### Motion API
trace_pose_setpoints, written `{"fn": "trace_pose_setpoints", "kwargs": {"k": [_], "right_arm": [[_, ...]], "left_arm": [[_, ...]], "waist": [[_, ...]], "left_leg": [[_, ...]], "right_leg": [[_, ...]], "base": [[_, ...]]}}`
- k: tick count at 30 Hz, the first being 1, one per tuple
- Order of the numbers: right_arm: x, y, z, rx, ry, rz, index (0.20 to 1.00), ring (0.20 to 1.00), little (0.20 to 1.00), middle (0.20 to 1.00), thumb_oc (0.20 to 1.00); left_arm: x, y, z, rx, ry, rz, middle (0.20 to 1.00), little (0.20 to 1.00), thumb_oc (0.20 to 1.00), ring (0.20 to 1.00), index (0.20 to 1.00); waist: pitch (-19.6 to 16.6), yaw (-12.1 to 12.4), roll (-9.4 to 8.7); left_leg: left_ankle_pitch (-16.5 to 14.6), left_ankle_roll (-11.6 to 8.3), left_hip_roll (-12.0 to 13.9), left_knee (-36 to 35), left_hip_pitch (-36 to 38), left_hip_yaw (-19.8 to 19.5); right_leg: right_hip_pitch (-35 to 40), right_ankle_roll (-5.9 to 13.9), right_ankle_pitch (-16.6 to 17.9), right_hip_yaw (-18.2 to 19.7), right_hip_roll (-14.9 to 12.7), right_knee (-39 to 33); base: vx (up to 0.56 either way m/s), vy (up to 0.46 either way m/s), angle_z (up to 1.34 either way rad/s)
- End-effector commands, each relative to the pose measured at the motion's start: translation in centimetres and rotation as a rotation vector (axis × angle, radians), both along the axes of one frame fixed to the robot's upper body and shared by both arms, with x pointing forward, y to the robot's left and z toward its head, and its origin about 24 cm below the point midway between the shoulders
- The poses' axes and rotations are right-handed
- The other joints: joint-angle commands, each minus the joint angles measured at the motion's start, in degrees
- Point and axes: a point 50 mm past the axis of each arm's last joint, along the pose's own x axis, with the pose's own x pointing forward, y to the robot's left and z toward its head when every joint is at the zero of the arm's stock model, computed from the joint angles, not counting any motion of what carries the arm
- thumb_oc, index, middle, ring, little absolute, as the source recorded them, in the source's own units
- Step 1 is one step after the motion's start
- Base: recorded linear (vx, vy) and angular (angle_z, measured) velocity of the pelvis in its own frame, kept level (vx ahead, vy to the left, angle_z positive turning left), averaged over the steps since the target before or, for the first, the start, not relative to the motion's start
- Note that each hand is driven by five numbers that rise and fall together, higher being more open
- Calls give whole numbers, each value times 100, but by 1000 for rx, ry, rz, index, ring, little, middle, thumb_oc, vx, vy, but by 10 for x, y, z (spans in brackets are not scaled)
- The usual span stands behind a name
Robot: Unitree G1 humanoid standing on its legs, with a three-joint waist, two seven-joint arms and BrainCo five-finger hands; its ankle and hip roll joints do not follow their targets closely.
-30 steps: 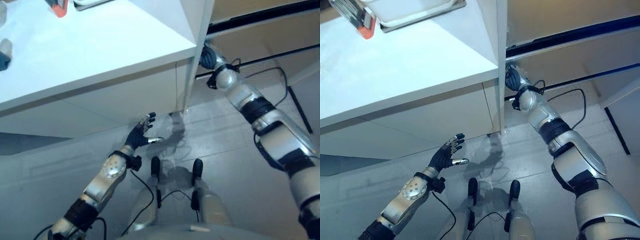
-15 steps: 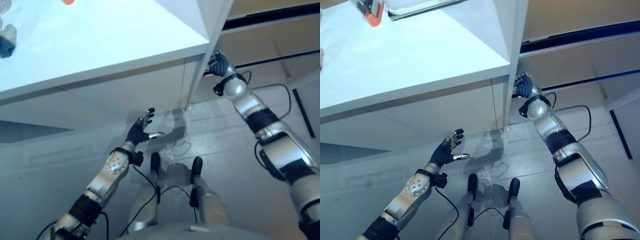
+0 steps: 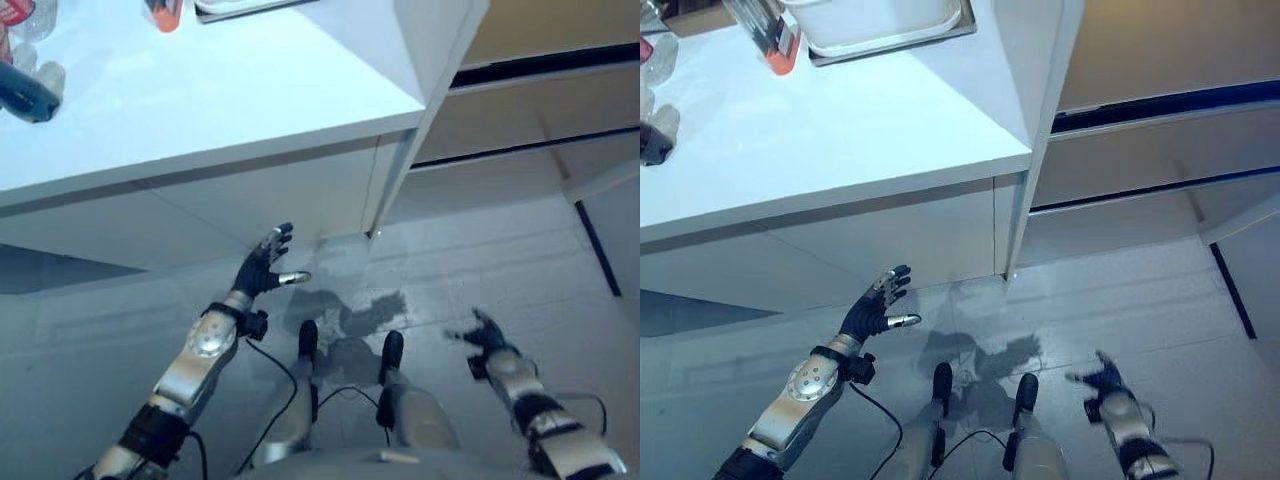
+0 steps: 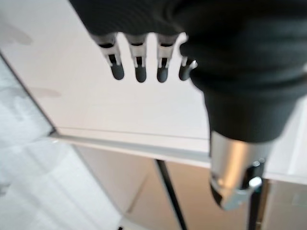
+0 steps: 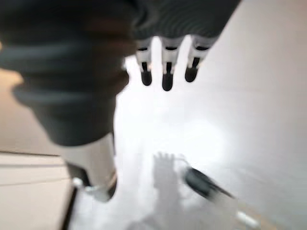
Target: Take the drinks into the refrigerator
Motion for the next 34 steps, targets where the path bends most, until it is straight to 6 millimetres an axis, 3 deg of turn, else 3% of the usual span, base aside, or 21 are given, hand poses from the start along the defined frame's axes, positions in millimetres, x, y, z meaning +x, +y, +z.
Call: {"fn": "trace_pose_setpoints", "kwargs": {"k": [1, 3, 4, 5, 7, 8, 10, 12, 15, 19, 23, 34], "right_arm": [[-32, 14, -22, 59, 124, -16, 1000, 1000, 1000, 1000, 1000], [-44, 19, -30, 39, 201, 35, 1000, 1000, 1000, 1000, 1000], [-43, 18, -30, 38, 201, 36, 1000, 1000, 1000, 1000, 1000], [-49, 26, -34, 31, 243, 67, 1000, 1000, 1000, 1000, 1000], [-53, 29, -37, 29, 258, 73, 1000, 1000, 1000, 1000, 1000], [-52, 29, -36, 28, 257, 73, 1000, 1000, 1000, 1000, 1000], [-53, 38, -39, 29, 272, 104, 1000, 1000, 1000, 1000, 1000], [-52, 42, -40, 12, 283, 156, 1000, 1000, 1000, 1000, 1000], [-48, 49, -40, 14, 281, 204, 1000, 1000, 1000, 1000, 1000], [-48, 50, -40, 18, 286, 217, 1000, 1000, 1000, 1000, 1000], [-59, 49, -44, 34, 334, 190, 1000, 1000, 1000, 1000, 1000], [-63, 55, -47, 71, 353, 175, 1000, 1000, 1000, 1000, 1000]], "left_arm": [[-19, 9, -51, 82, 192, 70, 1000, 1000, 1000, 1000, 1000], [-31, 15, -83, 126, 332, 135, 1000, 1000, 1000, 1000, 1000], [-30, 15, -84, 125, 331, 135, 1000, 1000, 1000, 1000, 1000], [-47, 23, -118, 191, 499, 233, 1000, 1000, 1000, 1000, 1000], [-64, 29, -141, 242, 637, 299, 1000, 1000, 1000, 1000, 1000], [-63, 29, -141, 241, 635, 299, 1000, 1000, 1000, 1000, 1000], [-98, 46, -167, 434, 827, 368, 1000, 1000, 1000, 1000, 1000], [-128, 56, -178, 459, 973, 453, 1000, 1000, 1000, 1000, 1000], [-153, 60, -184, 487, 1071, 461, 1000, 1000, 1000, 1000, 1000], [-158, 62, -185, 478, 1078, 456, 1000, 1000, 1000, 1000, 1000], [-178, 64, -188, 375, 1155, 563, 1000, 1000, 1000, 1000, 1000], [-181, 59, -190, 134, 1197, 700, 1000, 1000, 1000, 1000, 1000]], "waist": [[-898, -63, -301], [-1011, -73, -292], [-1006, -74, -287], [-1146, -86, -304], [-1254, -102, -323], [-1243, -107, -319], [-1407, -93, -357], [-1512, -40, -385], [-1646, 23, -405], [-1728, 91, -421], [-1822, 232, -453], [-1943, 390, -525]], "left_leg": [[-640, 325, -364, 14, 187, 238], [-676, 329, -345, 13, 288, 259], [-679, 328, -344, 13, 293, 260], [-693, 317, -310, 13, 383, 282], [-720, 314, -293, 13, 465, 275], [-723, 313, -293, 13, 471, 273], [-767, 303, -267, 13, 594, 278], [-785, 299, -256, 13, 670, 276], [-820, 293, -248, 13, 754, 256], [-830, 284, -244, 13, 800, 214], [-832, 284, -246, 13, 839, 85], [-821, 243, -238, 13, 861, -111]], "right_leg": [[39, 317, -428, 227, -186, 26], [126, 313, -465, 265, -171, 26], [130, 313, -467, 267, -171, 26], [217, 306, -504, 281, -153, 26], [287, 293, -526, 281, -131, 26], [294, 293, -529, 279, -130, 26], [420, 277, -576, 274, -106, 26], [501, 268, -606, 247, -93, 26], [602, 263, -650, 215, -83, 26], [676, 261, -666, 164, -84, 26], [787, 258, -708, 21, -94, 26], [936, 244, -785, -210, -99, 26]], "base": [[72, 3, -18], [59, 9, -19], [53, -8, -15], [65, -13, -9], [63, -19, -3], [66, -25, -2], [88, -23, -1], [69, -18, 2], [60, -9, 3], [36, -8, 7], [38, -9, 8], [30, -8, 13]]}}
